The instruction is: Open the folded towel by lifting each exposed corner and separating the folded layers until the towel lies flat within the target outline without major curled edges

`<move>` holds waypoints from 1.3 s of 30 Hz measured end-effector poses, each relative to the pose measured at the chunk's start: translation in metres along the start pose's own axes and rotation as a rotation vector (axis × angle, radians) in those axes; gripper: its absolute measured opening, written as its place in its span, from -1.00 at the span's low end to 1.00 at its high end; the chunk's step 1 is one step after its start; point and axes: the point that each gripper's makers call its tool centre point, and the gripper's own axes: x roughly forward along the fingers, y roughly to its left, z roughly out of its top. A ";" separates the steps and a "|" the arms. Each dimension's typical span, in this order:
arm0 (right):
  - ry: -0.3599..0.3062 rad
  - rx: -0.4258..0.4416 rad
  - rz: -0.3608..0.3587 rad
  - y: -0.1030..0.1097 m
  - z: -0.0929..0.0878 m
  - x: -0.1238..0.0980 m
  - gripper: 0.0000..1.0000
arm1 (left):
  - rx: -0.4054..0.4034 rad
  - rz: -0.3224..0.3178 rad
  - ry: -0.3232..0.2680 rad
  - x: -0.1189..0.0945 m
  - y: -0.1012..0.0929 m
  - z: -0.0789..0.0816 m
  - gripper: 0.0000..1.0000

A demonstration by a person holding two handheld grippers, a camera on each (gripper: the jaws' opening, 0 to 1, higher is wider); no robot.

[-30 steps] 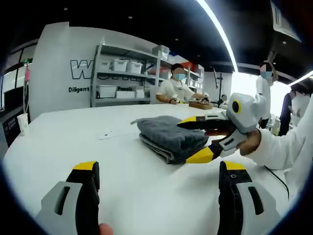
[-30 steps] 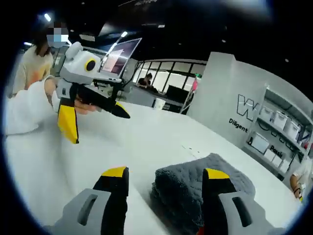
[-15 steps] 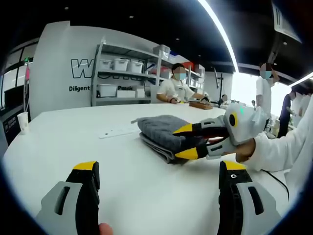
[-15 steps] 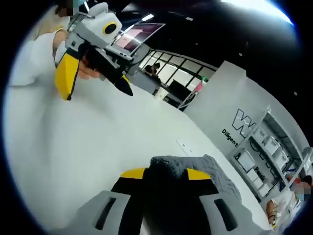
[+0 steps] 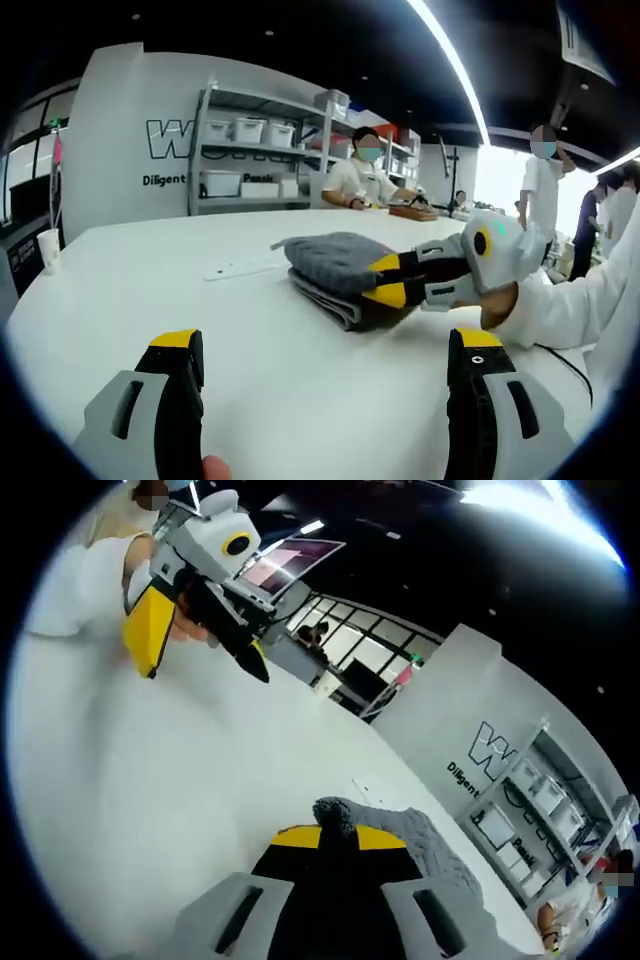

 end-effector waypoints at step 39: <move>-0.075 0.265 -0.325 -0.120 -0.026 -0.071 -1.00 | -0.007 0.023 0.002 -0.005 0.005 -0.005 0.99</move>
